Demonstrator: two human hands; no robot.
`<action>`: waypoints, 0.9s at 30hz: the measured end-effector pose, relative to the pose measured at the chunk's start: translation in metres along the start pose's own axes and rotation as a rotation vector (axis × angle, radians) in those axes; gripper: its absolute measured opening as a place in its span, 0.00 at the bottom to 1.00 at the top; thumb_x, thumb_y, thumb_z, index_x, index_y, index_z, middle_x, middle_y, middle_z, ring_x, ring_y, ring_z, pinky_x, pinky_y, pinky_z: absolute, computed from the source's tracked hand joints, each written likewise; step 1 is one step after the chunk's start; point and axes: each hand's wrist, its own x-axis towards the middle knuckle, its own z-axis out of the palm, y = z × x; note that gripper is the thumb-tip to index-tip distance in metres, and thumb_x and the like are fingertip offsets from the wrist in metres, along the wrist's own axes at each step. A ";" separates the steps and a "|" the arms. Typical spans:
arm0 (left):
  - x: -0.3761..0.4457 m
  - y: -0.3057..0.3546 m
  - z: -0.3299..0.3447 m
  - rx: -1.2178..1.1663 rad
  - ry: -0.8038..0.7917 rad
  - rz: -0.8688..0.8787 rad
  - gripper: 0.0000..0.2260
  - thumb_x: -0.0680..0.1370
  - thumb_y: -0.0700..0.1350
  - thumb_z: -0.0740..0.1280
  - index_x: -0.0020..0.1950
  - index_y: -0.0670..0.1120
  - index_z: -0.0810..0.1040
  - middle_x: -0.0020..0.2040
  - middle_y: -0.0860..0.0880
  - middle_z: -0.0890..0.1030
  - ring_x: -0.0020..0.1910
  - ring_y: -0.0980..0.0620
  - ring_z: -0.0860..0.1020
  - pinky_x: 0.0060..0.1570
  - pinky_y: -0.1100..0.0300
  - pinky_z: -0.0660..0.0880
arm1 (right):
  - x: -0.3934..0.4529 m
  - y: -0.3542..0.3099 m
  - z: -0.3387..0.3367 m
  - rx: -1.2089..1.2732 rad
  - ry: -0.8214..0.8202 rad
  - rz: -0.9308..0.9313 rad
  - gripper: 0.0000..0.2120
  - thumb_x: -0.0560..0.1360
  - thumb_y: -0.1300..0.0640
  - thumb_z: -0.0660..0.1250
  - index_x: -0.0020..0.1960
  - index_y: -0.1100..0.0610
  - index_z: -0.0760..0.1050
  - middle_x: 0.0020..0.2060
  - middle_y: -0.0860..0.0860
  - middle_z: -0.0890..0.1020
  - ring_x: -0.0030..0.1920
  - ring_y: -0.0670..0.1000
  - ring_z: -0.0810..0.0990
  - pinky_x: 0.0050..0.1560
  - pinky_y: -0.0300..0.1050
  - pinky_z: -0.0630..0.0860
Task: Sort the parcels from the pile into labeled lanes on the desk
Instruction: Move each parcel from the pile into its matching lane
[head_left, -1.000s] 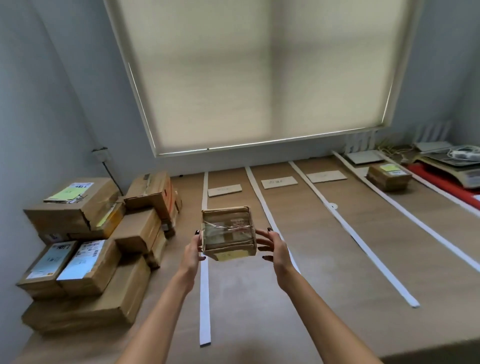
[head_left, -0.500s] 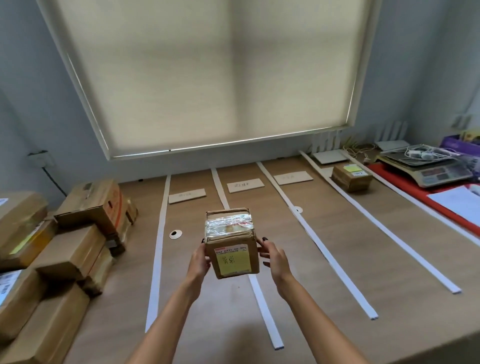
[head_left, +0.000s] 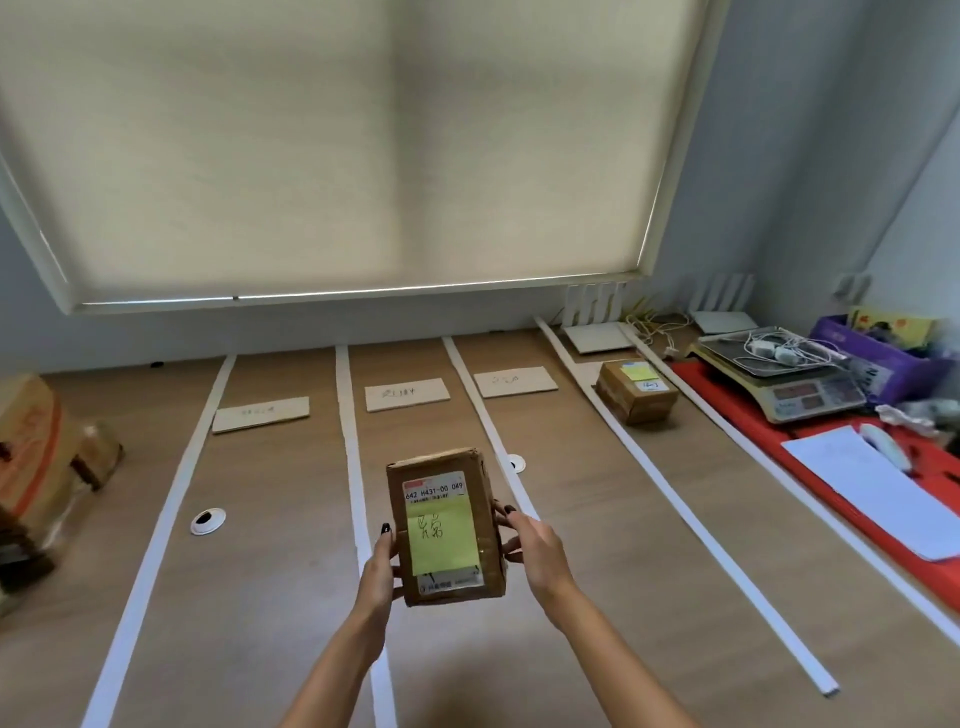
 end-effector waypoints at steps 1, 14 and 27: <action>0.003 -0.001 0.008 -0.004 -0.002 0.004 0.21 0.83 0.54 0.45 0.54 0.50 0.77 0.53 0.47 0.79 0.49 0.49 0.76 0.47 0.53 0.73 | 0.005 0.002 -0.007 0.002 0.007 0.002 0.16 0.79 0.54 0.56 0.49 0.63 0.78 0.50 0.58 0.82 0.35 0.46 0.74 0.41 0.40 0.73; 0.032 0.001 0.163 -0.030 -0.055 -0.068 0.15 0.82 0.53 0.50 0.51 0.47 0.72 0.49 0.48 0.77 0.44 0.50 0.78 0.43 0.56 0.74 | 0.059 0.040 -0.135 -0.002 0.006 -0.006 0.15 0.79 0.49 0.56 0.64 0.40 0.73 0.60 0.50 0.75 0.61 0.49 0.74 0.65 0.51 0.70; 0.102 -0.008 0.423 0.037 -0.058 -0.141 0.18 0.81 0.57 0.50 0.67 0.51 0.67 0.65 0.46 0.71 0.56 0.52 0.74 0.50 0.54 0.73 | 0.195 0.091 -0.382 0.087 -0.011 0.045 0.18 0.79 0.56 0.59 0.69 0.49 0.67 0.60 0.54 0.69 0.52 0.49 0.80 0.39 0.35 0.78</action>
